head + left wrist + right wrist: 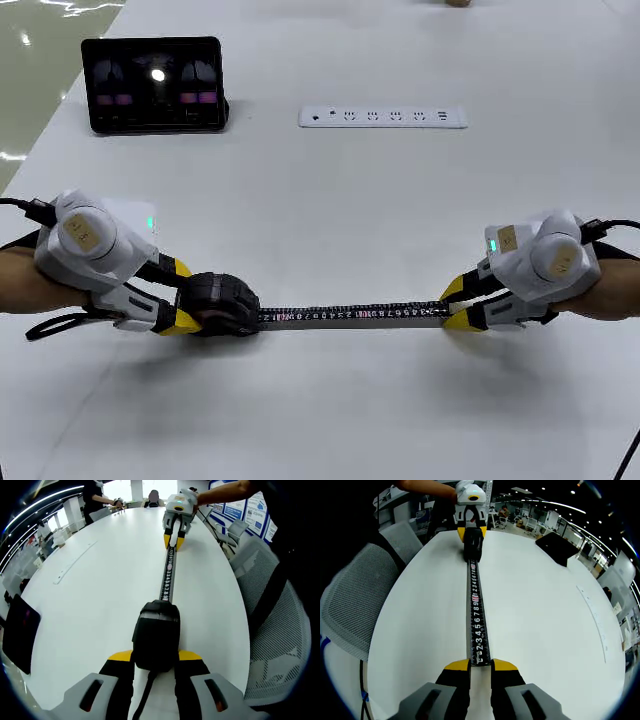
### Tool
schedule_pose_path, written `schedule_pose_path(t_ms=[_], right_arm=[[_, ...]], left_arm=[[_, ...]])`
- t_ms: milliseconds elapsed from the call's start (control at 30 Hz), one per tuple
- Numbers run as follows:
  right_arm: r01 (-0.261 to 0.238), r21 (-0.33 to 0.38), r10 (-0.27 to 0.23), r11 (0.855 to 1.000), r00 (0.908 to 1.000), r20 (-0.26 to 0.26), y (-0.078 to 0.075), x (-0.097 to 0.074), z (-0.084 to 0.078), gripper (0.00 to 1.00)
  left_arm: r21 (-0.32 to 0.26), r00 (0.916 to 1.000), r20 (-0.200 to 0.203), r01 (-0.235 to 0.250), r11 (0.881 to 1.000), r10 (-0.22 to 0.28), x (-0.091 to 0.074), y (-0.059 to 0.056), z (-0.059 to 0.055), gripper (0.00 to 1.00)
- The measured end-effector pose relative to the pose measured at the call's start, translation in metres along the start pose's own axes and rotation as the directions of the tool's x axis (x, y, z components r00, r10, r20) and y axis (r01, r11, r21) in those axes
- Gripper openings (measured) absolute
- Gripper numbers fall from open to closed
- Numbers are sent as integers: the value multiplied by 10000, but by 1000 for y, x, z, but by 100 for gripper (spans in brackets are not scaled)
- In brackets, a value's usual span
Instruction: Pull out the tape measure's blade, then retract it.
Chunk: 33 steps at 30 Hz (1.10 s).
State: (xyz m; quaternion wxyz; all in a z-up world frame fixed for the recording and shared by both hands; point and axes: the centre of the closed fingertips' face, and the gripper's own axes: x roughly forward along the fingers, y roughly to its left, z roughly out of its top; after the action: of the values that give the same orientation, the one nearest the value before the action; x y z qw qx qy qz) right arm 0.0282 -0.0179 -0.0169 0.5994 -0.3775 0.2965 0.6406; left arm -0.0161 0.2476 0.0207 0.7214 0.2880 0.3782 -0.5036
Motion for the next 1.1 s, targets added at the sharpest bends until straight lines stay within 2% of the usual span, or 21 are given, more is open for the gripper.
schedule_pose_path(t_ms=[400,633,1100], right_arm=[[53,-2,-53,10000,9999,-117,2,-2,-1,15],[146,248,-144,9996,9999,-55,4,-5,-3,20],[383,1015,-391,9941,9992,58,16,-14,-12,35]], left_arm=[[230,9994,-223,-256,9994,261,0,3,1,29],[-45,9995,-139,-276,9996,276,-2,2,2,33],[-477,9991,-103,-415,9980,410,-7,-4,-2,50]])
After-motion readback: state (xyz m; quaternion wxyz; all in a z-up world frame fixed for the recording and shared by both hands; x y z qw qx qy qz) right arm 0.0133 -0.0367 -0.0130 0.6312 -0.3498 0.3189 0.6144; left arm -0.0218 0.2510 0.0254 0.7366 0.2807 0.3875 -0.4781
